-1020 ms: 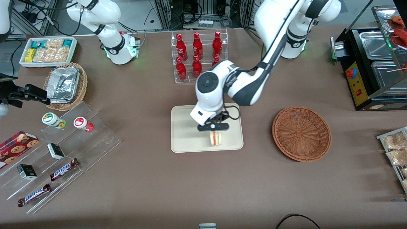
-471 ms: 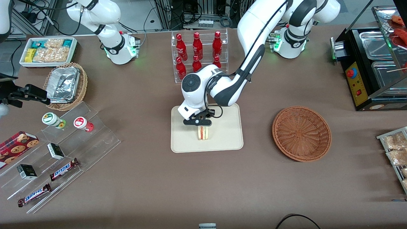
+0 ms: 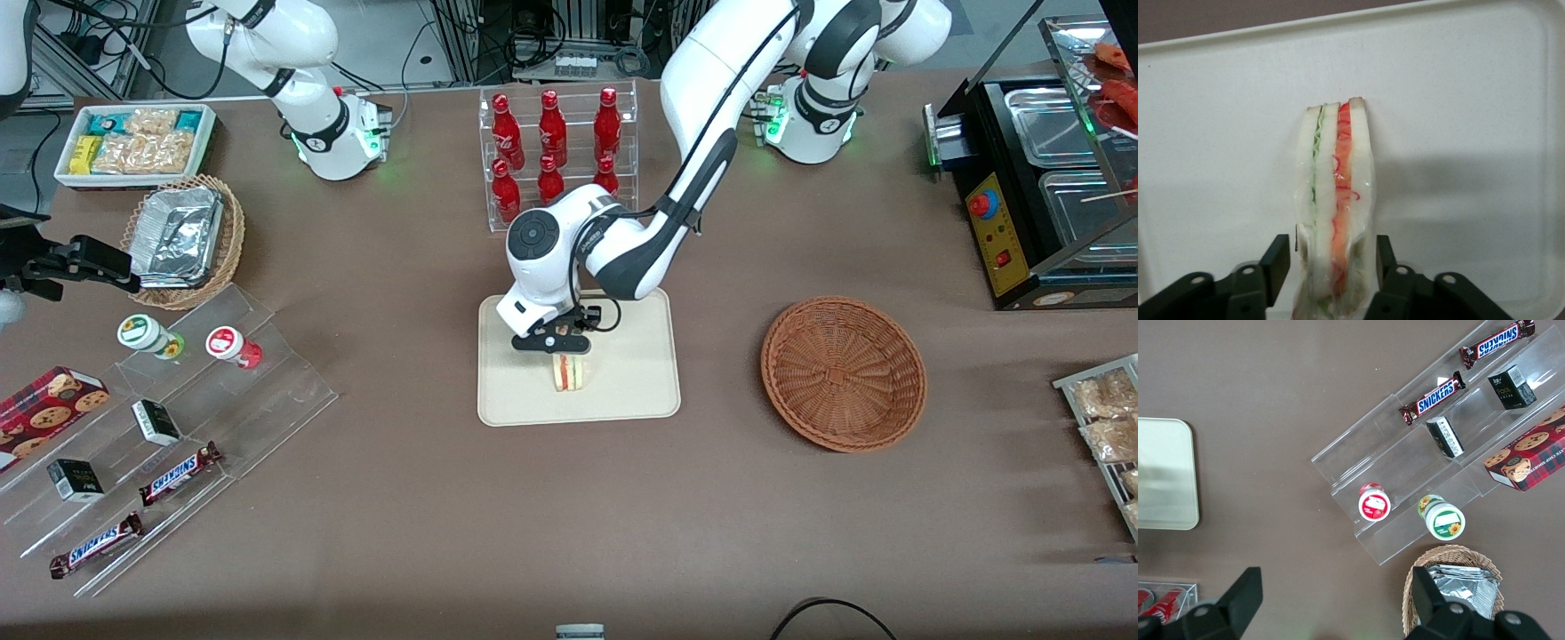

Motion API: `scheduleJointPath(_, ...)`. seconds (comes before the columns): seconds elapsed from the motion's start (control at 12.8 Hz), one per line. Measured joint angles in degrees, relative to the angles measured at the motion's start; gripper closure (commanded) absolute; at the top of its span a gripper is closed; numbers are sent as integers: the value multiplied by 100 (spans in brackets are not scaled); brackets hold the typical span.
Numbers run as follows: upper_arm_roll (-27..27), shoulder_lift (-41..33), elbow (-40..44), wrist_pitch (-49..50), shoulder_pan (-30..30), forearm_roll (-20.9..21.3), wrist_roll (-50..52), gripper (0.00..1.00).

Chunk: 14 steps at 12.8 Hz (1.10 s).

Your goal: Place sandwich from basket to tray

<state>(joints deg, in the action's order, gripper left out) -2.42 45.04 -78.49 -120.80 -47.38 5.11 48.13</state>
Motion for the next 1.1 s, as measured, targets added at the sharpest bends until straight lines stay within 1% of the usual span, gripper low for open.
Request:
scheduleJointPath(0.16,63,-111,121,48,18,-1,62,0)
scheduleJointPath(0.39,158,-694,264,582,310,1,514,0)
scheduleJointPath(0.71,193,-1728,273,1698,1268,2,609,0)
scheduleJointPath(0.94,199,-2143,239,2143,1894,4,533,0)
scheduleJointPath(1.1,200,-2460,119,2400,2247,4,170,0)
